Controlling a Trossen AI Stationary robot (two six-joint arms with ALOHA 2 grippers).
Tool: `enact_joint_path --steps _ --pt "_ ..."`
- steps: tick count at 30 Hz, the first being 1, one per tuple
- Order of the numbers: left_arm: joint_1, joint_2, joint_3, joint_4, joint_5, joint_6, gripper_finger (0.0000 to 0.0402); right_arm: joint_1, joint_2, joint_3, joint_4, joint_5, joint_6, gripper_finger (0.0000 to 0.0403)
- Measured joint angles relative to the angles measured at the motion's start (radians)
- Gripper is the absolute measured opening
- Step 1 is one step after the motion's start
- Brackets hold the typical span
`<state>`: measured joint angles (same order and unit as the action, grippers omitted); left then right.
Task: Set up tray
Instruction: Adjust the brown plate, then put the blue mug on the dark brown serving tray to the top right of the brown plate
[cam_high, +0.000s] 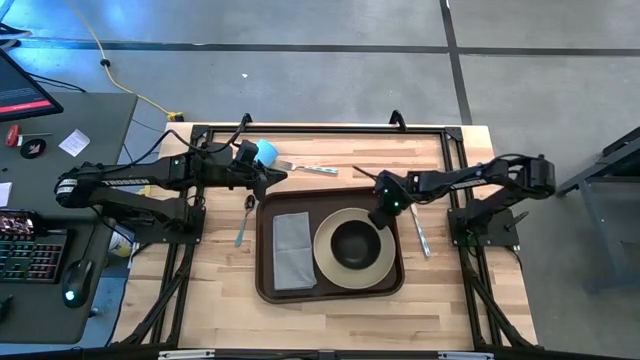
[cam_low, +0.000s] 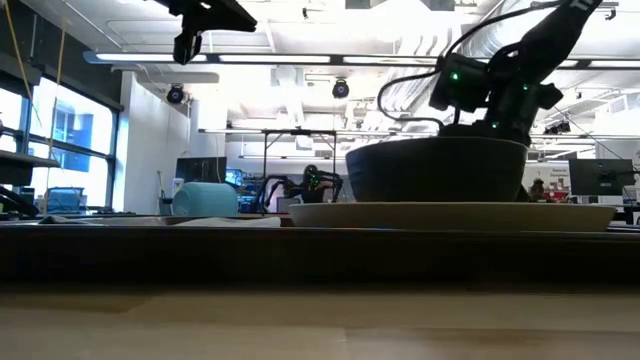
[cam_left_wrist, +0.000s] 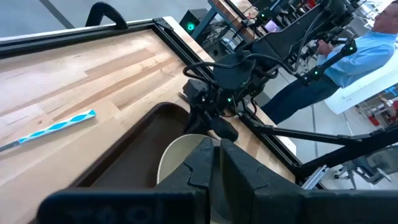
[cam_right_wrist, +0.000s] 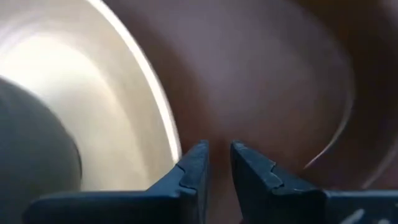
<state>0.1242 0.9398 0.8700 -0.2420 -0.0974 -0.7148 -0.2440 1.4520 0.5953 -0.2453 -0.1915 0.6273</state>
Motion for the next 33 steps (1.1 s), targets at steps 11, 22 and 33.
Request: enact_joint_path --steps 11,22,33 --pt "0.000 0.000 0.000 0.000 0.003 0.000 0.0067 0.032 -0.017 0.000 -0.078 -0.107 0.025 0.0050" --pt "0.000 0.000 0.000 -0.159 -0.110 -0.036 0.0067 0.002 -0.210 0.000 -0.198 -0.015 0.052 0.0036" --pt "0.194 0.020 0.034 -0.284 -0.118 0.103 0.0067 -0.007 -0.518 0.000 -0.197 0.018 0.030 0.0035"
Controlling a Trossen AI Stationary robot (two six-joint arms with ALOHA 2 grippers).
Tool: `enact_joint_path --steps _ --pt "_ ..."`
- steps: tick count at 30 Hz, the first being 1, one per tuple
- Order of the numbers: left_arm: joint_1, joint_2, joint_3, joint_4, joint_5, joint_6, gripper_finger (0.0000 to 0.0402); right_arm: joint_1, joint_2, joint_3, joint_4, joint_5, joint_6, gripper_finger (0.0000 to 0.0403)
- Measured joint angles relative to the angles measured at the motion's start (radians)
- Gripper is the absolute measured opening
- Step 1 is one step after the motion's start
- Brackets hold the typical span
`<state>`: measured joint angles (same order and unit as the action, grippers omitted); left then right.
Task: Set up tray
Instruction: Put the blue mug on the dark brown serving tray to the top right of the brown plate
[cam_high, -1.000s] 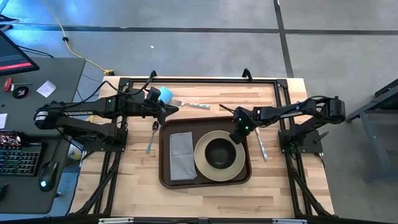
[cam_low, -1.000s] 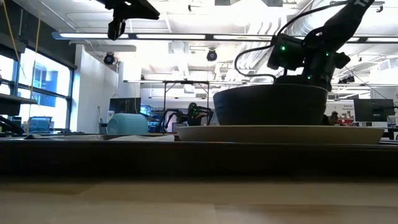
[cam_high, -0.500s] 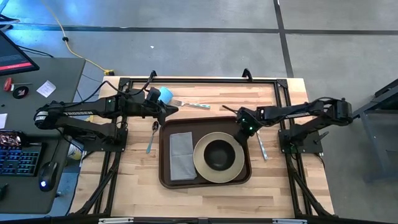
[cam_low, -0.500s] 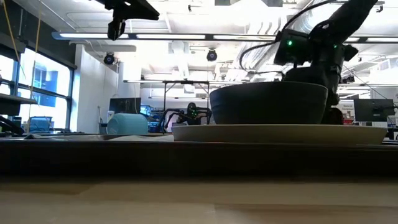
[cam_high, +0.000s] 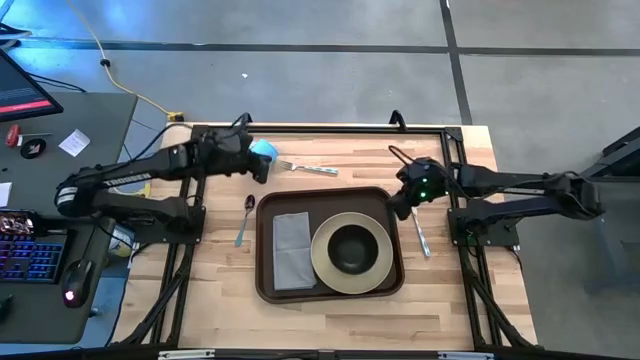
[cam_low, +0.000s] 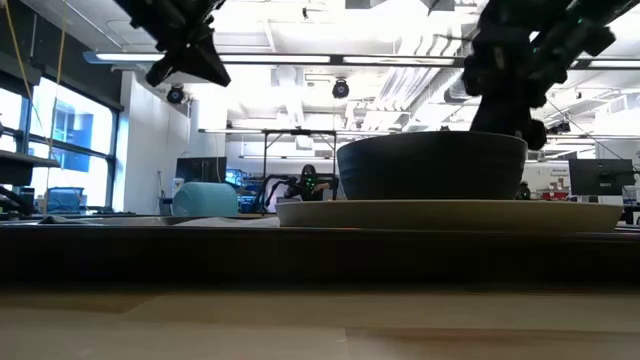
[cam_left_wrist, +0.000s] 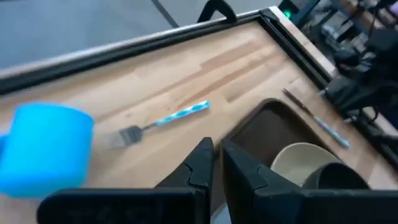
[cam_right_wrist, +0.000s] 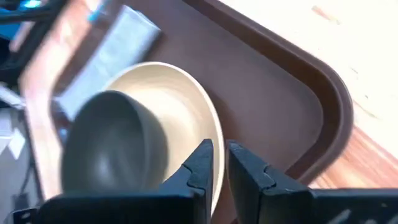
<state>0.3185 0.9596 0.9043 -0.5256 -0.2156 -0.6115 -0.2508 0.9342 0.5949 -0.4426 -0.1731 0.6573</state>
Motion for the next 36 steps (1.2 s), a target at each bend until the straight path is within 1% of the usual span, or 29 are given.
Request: enact_joint_path --steps 3,6,11,13,15,17,19,21,23,25,26,28,30,32,34,36 --pt "0.083 0.058 0.079 -0.063 0.052 0.082 0.0067 0.000 -0.040 0.000 -0.001 -0.010 -0.004 0.0035" --pt "0.179 0.158 0.191 -0.142 0.129 0.196 0.0067 0.000 -0.056 0.000 0.001 -0.022 -0.004 0.0036" --pt "0.307 0.408 0.398 -0.366 0.282 0.386 0.0067 -0.005 -0.055 0.000 0.050 -0.094 -0.018 0.0035" --pt "0.350 0.511 0.487 -0.466 0.322 0.448 0.0070 -0.005 -0.057 0.000 0.078 -0.108 -0.031 0.0035" --pt "0.385 0.611 0.577 -0.585 0.325 0.486 0.0081 -0.005 -0.059 0.000 0.088 -0.120 -0.031 0.0036" --pt "0.415 0.698 0.658 -0.688 0.302 0.526 0.0099 -0.005 -0.059 0.000 0.097 -0.122 -0.029 0.0037" --pt "0.439 0.760 0.729 -0.754 0.253 0.550 0.0123 -0.005 -0.059 0.000 0.097 -0.122 -0.030 0.0037" --pt "0.469 0.797 0.779 -0.795 0.180 0.562 0.0149 -0.005 -0.059 0.000 0.097 -0.119 -0.030 0.0035" --pt "0.508 0.810 0.798 -0.800 0.109 0.578 0.0172 -0.005 -0.059 0.000 0.096 -0.111 -0.028 0.0035" --pt "0.565 0.811 0.795 -0.774 0.085 0.587 0.0187 -0.005 -0.059 0.000 0.097 -0.087 -0.011 0.0036" --pt "0.596 0.811 0.786 -0.761 0.101 0.589 0.0191 -0.005 -0.059 0.000 0.096 -0.065 -0.005 0.0036" --pt "0.659 0.811 0.755 -0.756 0.166 0.589 0.0193 -0.005 -0.059 0.000 0.097 -0.023 0.024 0.0037" --pt "0.715 0.812 0.713 -0.749 0.220 0.589 0.0187 -0.005 -0.059 0.000 0.108 0.025 0.068 0.0035" --pt "0.752 0.812 0.664 -0.737 0.247 0.589 0.0176 -0.005 -0.059 0.000 0.123 0.065 0.105 0.0035" --pt "0.772 0.812 0.612 -0.729 0.257 0.590 0.0163 -0.005 -0.059 0.000 0.126 0.094 0.143 0.0035" --pt "0.769 0.812 0.561 -0.702 0.247 0.627 0.0148 -0.005 -0.059 0.000 0.126 0.116 0.190 0.0037"
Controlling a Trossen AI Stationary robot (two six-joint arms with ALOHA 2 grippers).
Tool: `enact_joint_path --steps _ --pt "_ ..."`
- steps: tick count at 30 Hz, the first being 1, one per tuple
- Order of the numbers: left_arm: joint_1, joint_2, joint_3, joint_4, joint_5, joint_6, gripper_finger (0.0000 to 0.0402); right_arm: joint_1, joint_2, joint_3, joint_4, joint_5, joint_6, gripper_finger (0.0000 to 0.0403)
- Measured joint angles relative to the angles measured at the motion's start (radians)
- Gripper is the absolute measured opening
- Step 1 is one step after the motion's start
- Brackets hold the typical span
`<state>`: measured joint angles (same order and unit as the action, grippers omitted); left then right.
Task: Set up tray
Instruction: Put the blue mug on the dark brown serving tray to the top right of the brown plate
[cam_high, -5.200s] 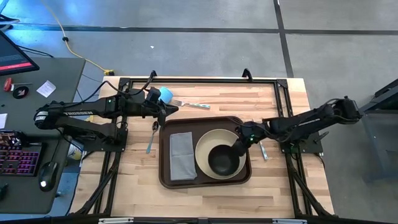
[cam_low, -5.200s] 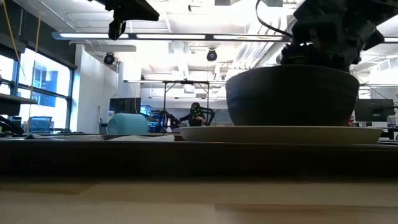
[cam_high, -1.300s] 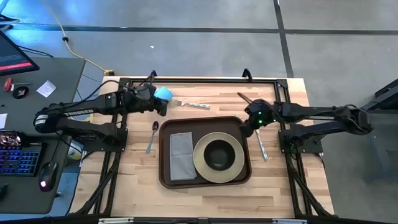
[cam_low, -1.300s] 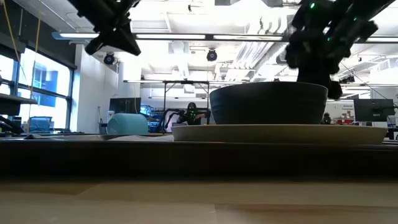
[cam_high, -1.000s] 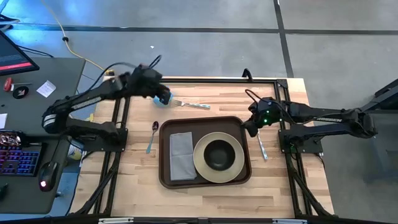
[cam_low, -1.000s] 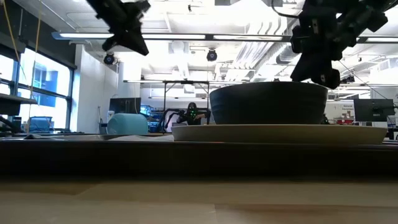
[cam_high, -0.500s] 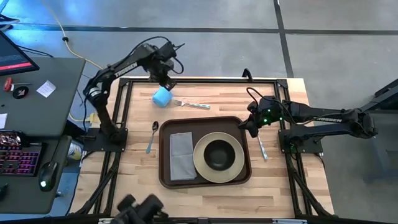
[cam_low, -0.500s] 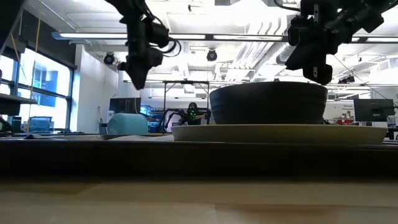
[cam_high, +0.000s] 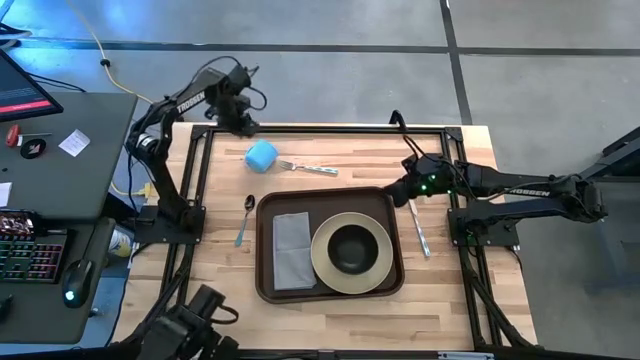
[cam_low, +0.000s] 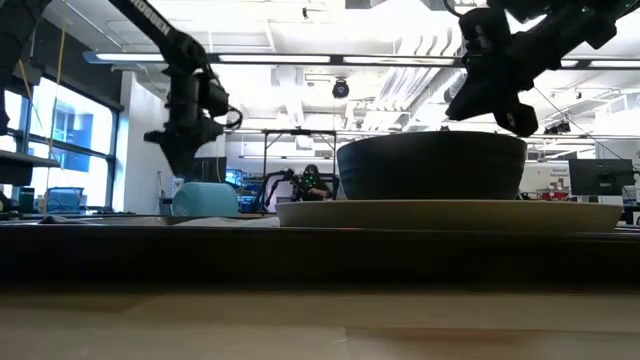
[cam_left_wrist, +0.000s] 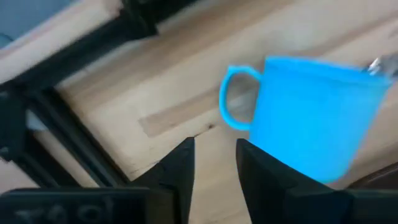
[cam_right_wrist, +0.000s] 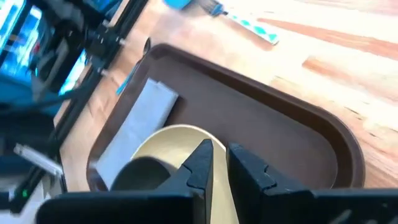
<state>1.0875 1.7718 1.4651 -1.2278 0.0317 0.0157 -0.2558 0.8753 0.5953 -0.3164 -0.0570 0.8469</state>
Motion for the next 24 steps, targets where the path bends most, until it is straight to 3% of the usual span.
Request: enact_joint_path --steps 5,11,24 --pt "-0.018 0.000 -0.130 0.107 -0.018 0.075 0.0116 0.000 0.000 0.000 0.000 0.026 0.108 0.0039" --pt "-0.013 0.000 -0.233 0.265 -0.047 0.059 0.0096 0.000 0.000 0.000 0.000 0.027 0.214 0.0041" --pt "-0.013 0.000 -0.341 0.428 0.005 0.058 0.0103 0.017 0.000 0.000 0.040 0.044 0.377 0.0040"
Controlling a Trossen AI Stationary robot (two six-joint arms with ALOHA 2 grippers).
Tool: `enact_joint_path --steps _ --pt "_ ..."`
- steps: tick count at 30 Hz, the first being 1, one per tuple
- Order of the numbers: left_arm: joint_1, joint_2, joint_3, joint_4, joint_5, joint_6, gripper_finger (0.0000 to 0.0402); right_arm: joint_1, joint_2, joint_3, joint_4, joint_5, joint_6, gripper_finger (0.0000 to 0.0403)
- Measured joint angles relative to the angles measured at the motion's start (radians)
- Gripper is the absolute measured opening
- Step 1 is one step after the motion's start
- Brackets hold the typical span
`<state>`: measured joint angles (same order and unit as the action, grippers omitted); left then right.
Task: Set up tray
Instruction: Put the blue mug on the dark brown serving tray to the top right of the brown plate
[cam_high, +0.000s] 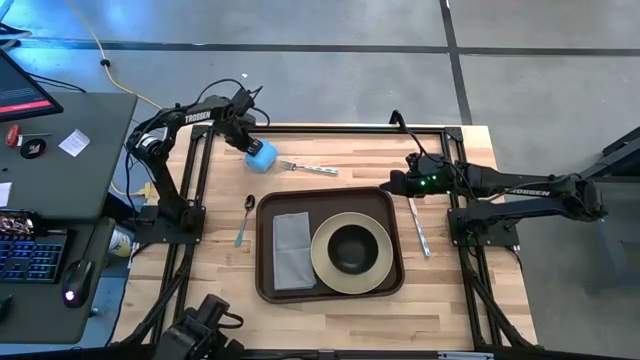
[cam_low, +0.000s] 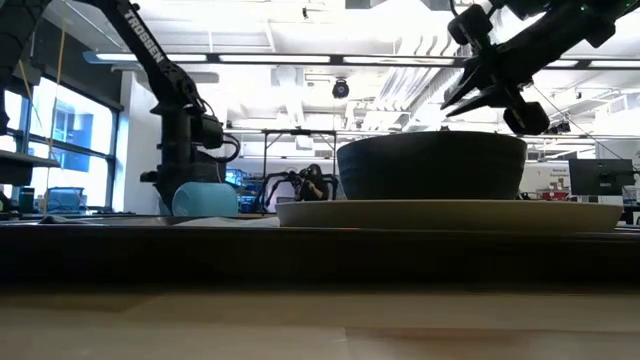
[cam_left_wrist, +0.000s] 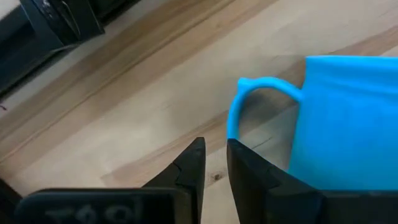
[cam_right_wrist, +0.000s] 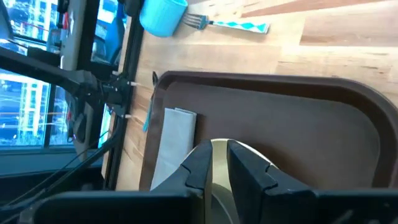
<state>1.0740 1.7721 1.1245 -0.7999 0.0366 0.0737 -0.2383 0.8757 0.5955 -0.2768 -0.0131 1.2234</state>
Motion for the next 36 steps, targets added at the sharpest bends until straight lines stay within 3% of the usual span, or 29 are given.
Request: enact_joint_path --steps 7,16,20,27,36 --pt "-0.001 0.000 -0.009 0.056 0.090 -0.072 0.0106 0.021 0.000 0.000 0.006 0.018 0.000 0.0041" --pt "-0.008 0.069 0.003 0.071 0.081 -0.080 0.0104 0.030 0.000 0.000 0.006 -0.078 -0.017 0.0037" --pt "-0.029 0.077 0.005 0.074 0.030 -0.090 0.0095 0.031 0.000 0.000 0.005 -0.124 -0.016 0.0039" --pt "-0.040 0.078 0.006 0.064 0.022 -0.086 0.0047 0.031 0.000 0.000 0.005 -0.133 -0.047 0.0036" --pt "-0.042 -0.015 0.019 -0.017 0.061 -0.123 0.0043 0.029 0.000 0.000 0.053 -0.106 -0.093 0.0036"
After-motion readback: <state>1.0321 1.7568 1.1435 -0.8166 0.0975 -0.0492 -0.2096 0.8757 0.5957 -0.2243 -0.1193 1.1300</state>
